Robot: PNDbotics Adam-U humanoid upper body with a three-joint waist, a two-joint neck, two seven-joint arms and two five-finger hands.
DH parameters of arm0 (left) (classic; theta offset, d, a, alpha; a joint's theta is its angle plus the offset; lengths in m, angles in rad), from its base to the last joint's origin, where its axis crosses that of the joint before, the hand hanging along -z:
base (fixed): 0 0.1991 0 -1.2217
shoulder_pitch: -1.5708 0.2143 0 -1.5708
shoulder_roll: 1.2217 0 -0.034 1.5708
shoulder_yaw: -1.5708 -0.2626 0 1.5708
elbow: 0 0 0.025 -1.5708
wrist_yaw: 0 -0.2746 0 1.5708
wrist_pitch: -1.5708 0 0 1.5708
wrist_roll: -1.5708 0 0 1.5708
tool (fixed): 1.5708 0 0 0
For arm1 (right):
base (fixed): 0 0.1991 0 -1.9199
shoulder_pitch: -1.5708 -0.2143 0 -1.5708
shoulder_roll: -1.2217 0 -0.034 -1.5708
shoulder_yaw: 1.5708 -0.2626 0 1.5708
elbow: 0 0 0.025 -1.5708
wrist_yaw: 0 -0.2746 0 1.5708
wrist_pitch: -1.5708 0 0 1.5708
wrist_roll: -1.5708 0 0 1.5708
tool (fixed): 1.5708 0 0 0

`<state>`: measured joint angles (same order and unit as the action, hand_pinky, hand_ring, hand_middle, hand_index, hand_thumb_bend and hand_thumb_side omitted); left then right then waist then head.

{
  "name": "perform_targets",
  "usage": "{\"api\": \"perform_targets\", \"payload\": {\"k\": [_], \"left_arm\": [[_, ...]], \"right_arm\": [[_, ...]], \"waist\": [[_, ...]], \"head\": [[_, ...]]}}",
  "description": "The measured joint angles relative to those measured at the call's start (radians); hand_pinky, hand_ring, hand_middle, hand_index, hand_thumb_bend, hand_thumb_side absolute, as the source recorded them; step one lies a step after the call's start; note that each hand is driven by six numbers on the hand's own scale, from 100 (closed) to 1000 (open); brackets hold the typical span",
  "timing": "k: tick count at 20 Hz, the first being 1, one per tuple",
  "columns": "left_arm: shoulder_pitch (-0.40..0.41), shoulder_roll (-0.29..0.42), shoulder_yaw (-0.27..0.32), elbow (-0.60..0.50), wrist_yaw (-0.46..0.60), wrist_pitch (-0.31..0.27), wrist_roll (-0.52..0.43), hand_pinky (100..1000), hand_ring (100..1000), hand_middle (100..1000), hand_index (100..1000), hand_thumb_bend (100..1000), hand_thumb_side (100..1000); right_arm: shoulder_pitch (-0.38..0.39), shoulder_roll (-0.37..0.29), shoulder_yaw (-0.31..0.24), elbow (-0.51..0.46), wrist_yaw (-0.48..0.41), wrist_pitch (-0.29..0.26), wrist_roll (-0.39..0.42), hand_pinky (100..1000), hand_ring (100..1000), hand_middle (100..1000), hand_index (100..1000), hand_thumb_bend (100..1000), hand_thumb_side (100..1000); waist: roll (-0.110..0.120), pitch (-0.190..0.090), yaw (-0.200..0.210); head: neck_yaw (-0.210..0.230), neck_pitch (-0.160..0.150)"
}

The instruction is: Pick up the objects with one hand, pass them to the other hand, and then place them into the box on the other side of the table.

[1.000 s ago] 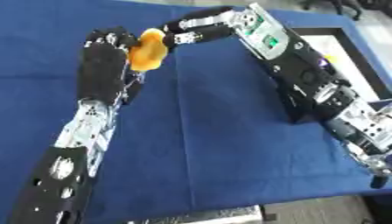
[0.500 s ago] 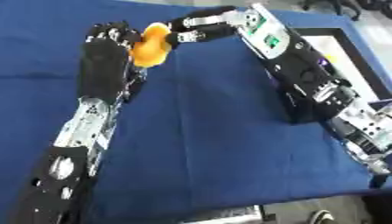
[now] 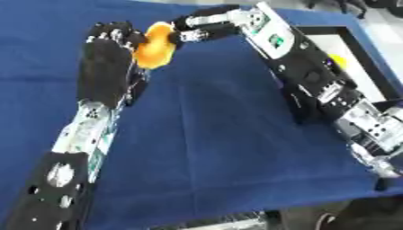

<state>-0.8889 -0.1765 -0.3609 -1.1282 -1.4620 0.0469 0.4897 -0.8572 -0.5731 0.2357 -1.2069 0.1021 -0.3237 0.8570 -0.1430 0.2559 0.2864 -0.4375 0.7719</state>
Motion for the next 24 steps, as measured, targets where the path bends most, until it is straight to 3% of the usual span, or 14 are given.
{"api": "perform_targets", "payload": {"k": [6,13,15,18,21,22,24], "left_arm": [[0.001,0.000,0.000,0.004,-0.011,-0.001,0.001,653,529,455,515,147,100],[0.001,0.000,0.000,0.002,-0.026,-0.005,0.008,654,532,460,520,150,100],[0.001,0.000,0.000,-0.005,-0.030,-0.006,0.014,654,534,464,527,151,100],[0.001,0.000,0.000,-0.007,-0.039,-0.003,0.022,654,535,470,535,151,100],[0.001,0.000,0.000,-0.007,-0.045,0.002,0.027,654,535,474,541,156,100],[0.001,0.000,0.000,-0.007,-0.045,0.003,0.028,653,535,476,545,170,100],[0.002,0.000,0.000,-0.007,-0.046,0.005,0.032,653,535,478,548,199,100]], "right_arm": [[0.000,0.000,0.008,0.000,-0.007,0.000,0.000,842,1000,1000,1000,100,1000],[0.000,0.000,0.020,0.008,-0.021,-0.005,-0.005,811,1000,797,995,100,1000],[0.000,0.001,0.018,0.015,-0.028,-0.002,-0.002,785,1000,712,915,100,980],[0.000,0.007,0.013,0.019,-0.046,0.005,0.005,729,1000,632,841,100,911],[-0.001,0.007,0.008,0.019,-0.071,0.017,0.017,687,1000,620,828,100,890],[-0.001,0.007,0.006,0.018,-0.078,0.021,0.021,673,1000,611,820,100,772],[-0.002,0.007,0.005,0.018,-0.089,0.030,0.029,657,1000,593,794,100,693]], "waist": [[0.000,0.004,0.000],[0.000,0.004,-0.002],[0.000,0.004,-0.002],[0.000,0.004,-0.003],[0.000,0.004,-0.005],[0.000,0.004,-0.005],[0.000,0.004,-0.005]], "head": [[-0.001,0.000],[-0.001,0.000],[-0.001,0.000],[-0.001,0.000],[-0.001,0.000],[-0.001,0.000],[-0.001,0.000]]}}
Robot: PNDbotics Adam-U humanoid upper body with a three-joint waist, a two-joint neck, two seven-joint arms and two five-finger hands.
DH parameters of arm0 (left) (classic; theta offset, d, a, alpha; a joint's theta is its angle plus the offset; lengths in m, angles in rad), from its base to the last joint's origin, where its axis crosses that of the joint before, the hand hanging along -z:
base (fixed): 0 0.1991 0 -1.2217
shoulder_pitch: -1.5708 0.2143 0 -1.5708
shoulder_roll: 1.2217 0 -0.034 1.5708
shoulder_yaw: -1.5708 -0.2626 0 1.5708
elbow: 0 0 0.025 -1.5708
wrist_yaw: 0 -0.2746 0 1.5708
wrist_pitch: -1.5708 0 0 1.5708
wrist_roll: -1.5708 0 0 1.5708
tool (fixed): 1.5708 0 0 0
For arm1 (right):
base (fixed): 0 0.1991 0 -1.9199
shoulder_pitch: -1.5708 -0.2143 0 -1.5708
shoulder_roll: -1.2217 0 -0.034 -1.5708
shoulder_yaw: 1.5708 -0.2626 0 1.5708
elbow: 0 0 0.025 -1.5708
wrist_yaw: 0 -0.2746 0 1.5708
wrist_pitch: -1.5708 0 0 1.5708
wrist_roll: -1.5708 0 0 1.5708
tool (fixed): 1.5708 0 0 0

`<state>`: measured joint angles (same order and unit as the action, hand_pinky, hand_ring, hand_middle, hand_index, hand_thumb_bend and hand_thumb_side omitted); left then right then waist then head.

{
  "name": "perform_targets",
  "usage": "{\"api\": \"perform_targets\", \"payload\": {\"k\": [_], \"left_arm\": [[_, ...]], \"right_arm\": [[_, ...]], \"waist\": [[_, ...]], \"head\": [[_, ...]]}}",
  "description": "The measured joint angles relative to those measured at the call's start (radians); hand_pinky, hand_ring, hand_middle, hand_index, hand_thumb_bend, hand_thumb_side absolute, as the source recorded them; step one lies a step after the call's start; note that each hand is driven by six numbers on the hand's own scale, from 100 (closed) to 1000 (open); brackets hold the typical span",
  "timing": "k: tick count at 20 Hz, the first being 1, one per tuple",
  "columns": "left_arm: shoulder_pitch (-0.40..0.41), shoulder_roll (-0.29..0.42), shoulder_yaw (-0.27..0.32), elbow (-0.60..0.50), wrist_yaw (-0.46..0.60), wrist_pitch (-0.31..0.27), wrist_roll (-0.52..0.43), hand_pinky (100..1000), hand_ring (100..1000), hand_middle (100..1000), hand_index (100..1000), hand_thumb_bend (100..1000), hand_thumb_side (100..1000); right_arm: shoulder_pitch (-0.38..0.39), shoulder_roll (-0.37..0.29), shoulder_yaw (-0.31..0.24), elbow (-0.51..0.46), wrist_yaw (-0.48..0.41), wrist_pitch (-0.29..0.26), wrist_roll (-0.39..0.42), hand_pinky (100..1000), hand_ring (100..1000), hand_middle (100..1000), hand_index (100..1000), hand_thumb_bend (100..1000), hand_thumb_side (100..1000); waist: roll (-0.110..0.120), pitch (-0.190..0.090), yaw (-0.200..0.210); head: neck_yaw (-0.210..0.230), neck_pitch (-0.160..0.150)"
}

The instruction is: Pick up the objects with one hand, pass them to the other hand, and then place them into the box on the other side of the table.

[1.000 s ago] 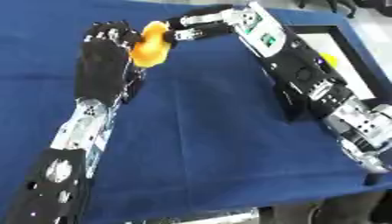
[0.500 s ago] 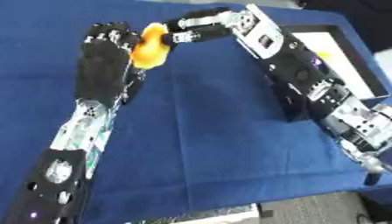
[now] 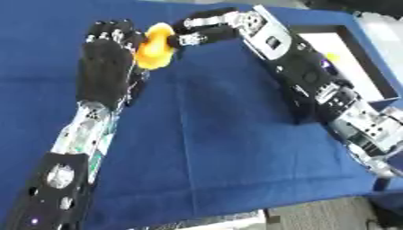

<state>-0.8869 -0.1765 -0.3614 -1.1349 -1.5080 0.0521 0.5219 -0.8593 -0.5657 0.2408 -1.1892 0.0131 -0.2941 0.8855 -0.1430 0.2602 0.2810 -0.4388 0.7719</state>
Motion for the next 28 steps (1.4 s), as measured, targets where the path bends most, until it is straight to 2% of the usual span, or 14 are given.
{"api": "perform_targets", "payload": {"k": [5,9,10,12,14,18,21,26,28], "left_arm": [[0.003,0.000,-0.002,0.000,-0.001,0.004,0.010,653,536,483,555,298,100],[0.004,0.000,-0.003,0.001,-0.003,0.005,0.011,659,543,494,571,494,100],[0.005,0.000,-0.003,0.001,-0.004,0.005,0.011,665,548,501,581,610,100],[0.005,0.000,-0.003,0.001,-0.008,0.005,0.010,670,551,505,588,680,100],[0.005,0.000,-0.003,0.001,-0.014,0.006,0.009,670,551,506,589,707,100],[0.006,0.000,-0.003,0.001,-0.021,0.008,0.009,680,560,520,608,834,100],[0.006,0.000,-0.002,0.001,-0.026,0.014,0.013,676,559,527,616,848,100],[0.008,-0.001,-0.002,0.007,-0.032,0.030,0.020,688,584,568,679,916,102],[0.009,-0.001,-0.002,0.007,-0.034,0.038,0.025,691,598,586,707,928,132]], "right_arm": [[-0.002,0.000,-0.006,-0.001,-0.009,0.026,0.013,640,1000,557,763,100,640],[-0.002,0.000,-0.006,-0.005,-0.023,0.047,0.018,623,1000,546,758,100,636],[-0.002,0.000,-0.006,-0.005,-0.028,0.053,0.019,613,1000,541,755,100,610],[-0.002,0.001,-0.008,-0.006,-0.036,0.066,0.020,601,1000,533,748,100,600],[-0.002,0.002,-0.012,-0.006,-0.044,0.081,0.020,591,1000,526,739,100,584],[-0.002,0.005,-0.013,-0.006,-0.067,0.110,0.022,571,1000,512,716,100,529],[-0.002,0.007,-0.013,-0.007,-0.082,0.131,0.022,561,1000,504,701,100,474],[-0.002,0.007,-0.020,-0.013,-0.088,0.146,0.022,546,1000,488,684,100,386],[-0.002,0.007,-0.024,-0.013,-0.088,0.148,0.021,543,1000,479,675,100,354]], "waist": [[0.000,0.000,0.000],[0.000,0.000,-0.001],[0.000,0.000,-0.001],[0.000,0.000,-0.002],[0.000,0.000,-0.003],[0.000,0.000,-0.005],[0.000,0.000,-0.007],[0.000,0.000,-0.009],[0.000,0.000,-0.009]], "head": [[0.000,0.000],[-0.003,0.000],[-0.003,0.000],[-0.003,0.000],[-0.003,0.000],[-0.003,0.000],[-0.003,0.000],[-0.003,0.000],[-0.004,0.000]]}}
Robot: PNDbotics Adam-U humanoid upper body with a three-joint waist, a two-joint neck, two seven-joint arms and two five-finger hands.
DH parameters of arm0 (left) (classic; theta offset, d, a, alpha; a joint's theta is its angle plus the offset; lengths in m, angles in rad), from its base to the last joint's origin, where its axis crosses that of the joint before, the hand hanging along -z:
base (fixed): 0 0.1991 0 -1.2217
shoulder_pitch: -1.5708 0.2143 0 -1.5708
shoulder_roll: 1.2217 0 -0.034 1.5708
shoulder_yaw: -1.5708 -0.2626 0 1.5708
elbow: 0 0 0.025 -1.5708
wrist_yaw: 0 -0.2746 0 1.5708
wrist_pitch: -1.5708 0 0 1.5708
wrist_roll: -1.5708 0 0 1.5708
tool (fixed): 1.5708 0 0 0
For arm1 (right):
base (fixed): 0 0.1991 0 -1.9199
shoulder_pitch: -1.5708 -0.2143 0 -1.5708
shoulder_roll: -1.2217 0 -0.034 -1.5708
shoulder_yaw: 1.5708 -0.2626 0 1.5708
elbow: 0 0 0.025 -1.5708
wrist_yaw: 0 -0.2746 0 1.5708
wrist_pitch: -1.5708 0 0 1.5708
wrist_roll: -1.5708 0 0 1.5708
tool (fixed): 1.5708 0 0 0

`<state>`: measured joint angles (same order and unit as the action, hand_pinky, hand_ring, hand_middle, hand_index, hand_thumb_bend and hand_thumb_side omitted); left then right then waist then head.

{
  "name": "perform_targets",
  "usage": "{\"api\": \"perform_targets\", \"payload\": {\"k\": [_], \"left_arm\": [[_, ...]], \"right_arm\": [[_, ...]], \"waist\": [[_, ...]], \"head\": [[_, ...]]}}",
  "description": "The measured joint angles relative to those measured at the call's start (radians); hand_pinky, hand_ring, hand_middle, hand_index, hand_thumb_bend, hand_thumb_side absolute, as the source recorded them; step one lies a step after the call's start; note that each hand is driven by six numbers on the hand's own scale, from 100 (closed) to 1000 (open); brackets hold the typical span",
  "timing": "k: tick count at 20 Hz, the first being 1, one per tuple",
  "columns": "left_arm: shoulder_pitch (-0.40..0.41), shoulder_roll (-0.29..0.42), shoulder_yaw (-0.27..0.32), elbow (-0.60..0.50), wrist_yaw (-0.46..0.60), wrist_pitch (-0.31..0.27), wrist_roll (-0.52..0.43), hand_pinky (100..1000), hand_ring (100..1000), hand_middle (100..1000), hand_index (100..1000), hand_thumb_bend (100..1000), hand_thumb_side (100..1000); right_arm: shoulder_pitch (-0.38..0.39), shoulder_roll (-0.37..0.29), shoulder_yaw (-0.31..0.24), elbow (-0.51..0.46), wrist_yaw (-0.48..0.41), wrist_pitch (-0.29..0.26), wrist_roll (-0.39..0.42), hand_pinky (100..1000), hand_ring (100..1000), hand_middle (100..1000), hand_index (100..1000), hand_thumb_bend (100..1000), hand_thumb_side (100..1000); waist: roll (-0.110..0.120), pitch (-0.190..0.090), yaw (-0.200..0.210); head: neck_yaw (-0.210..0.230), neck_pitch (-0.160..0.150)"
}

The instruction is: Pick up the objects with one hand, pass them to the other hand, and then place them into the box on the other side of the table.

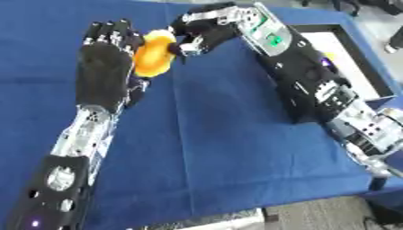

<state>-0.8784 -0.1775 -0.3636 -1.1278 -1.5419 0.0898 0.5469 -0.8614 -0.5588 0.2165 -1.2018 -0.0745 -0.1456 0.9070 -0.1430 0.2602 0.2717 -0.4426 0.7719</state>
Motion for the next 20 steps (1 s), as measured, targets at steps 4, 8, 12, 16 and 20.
{"api": "perform_targets", "payload": {"k": [4,8,12,16,20], "left_arm": [[0.000,0.000,0.003,0.000,-0.005,0.029,0.016,709,635,627,775,960,204],[0.000,-0.001,0.003,0.006,-0.007,0.056,0.031,707,646,639,800,968,233],[0.002,-0.004,0.004,0.006,-0.007,0.079,0.054,708,666,660,834,997,267],[0.007,-0.004,0.005,0.012,-0.004,0.101,0.076,710,671,664,840,1000,351],[0.008,-0.004,0.006,0.020,-0.004,0.098,0.084,715,675,666,843,1000,462]], "right_arm": [[0.000,0.000,0.000,0.000,0.000,0.000,0.000,537,1000,465,663,100,329],[0.000,0.000,-0.001,0.000,0.001,0.003,0.001,536,1000,459,658,100,322],[0.000,0.000,-0.007,0.000,0.005,0.007,0.001,536,1000,457,656,100,326],[0.000,0.000,-0.015,0.000,0.010,0.011,0.002,537,1000,456,655,100,313],[0.002,0.000,-0.027,0.001,0.016,0.012,0.002,538,1000,458,657,100,290]], "waist": [[0.000,0.000,-0.001],[0.000,0.000,-0.005],[0.000,0.000,-0.006],[0.000,0.000,-0.010],[0.000,0.000,-0.011]], "head": [[-0.001,0.000],[-0.001,0.000],[-0.001,0.000],[-0.001,0.000],[-0.001,0.000]]}}
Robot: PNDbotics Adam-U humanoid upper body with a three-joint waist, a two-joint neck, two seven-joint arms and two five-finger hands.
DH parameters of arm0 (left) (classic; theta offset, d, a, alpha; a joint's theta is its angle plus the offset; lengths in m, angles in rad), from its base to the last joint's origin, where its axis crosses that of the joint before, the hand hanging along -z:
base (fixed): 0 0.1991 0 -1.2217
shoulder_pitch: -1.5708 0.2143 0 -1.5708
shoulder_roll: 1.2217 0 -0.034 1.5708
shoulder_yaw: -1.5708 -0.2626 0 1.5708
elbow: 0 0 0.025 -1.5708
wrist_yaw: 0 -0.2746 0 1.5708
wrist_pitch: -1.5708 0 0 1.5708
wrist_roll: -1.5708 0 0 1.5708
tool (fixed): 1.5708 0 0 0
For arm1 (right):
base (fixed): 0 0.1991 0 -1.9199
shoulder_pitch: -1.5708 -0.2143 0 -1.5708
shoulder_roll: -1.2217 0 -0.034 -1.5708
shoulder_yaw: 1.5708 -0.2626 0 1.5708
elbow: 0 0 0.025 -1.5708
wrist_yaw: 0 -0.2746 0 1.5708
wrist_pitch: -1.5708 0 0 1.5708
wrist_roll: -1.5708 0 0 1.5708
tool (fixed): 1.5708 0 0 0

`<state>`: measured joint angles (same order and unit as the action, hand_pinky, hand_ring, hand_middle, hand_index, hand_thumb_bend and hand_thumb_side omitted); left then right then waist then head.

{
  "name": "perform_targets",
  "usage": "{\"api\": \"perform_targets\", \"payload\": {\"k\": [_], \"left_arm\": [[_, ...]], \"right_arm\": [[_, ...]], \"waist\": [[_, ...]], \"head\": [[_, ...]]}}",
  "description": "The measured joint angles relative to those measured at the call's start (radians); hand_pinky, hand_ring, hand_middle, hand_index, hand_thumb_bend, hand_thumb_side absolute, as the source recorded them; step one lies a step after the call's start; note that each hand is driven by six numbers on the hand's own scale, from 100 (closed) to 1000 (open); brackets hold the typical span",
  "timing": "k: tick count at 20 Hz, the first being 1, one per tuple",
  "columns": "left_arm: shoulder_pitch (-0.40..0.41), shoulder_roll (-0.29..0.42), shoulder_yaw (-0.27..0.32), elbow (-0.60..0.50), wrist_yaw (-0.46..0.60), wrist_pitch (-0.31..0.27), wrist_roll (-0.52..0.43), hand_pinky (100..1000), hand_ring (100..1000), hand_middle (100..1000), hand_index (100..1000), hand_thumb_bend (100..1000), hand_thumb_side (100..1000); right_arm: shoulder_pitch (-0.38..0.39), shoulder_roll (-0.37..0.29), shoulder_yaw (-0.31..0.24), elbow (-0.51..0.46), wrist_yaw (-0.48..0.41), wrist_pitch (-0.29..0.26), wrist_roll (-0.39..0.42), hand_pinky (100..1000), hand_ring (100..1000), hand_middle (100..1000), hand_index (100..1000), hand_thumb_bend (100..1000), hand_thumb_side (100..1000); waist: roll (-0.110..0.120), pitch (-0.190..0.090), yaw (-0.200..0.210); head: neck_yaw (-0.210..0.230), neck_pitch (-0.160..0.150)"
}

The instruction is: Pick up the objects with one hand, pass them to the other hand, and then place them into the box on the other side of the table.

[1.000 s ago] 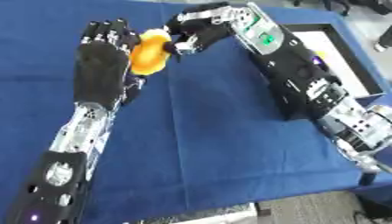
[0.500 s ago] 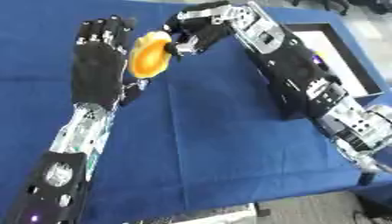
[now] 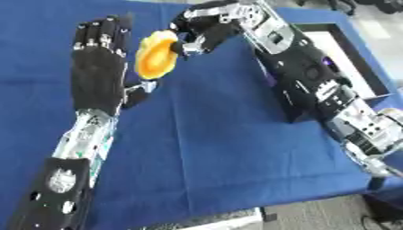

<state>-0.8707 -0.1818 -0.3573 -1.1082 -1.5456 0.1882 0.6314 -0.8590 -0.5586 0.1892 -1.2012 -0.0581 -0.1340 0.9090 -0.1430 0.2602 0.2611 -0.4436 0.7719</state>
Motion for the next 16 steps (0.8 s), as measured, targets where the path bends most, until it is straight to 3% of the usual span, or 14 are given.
{"api": "perform_targets", "payload": {"k": [8,16], "left_arm": [[0.009,0.004,0.003,0.012,-0.001,-0.010,0.005,714,671,660,836,1000,424],[0.026,0.019,0.005,0.020,-0.001,-0.005,-0.001,713,669,657,832,1000,429]], "right_arm": [[0.016,-0.017,-0.041,0.013,-0.001,0.000,0.000,539,1000,463,662,100,288],[0.054,-0.074,-0.118,0.019,-0.048,0.004,-0.006,539,1000,471,668,100,271]], "waist": [[0.000,0.000,-0.011],[0.000,-0.001,-0.043]], "head": [[0.005,0.000],[0.011,0.000]]}}
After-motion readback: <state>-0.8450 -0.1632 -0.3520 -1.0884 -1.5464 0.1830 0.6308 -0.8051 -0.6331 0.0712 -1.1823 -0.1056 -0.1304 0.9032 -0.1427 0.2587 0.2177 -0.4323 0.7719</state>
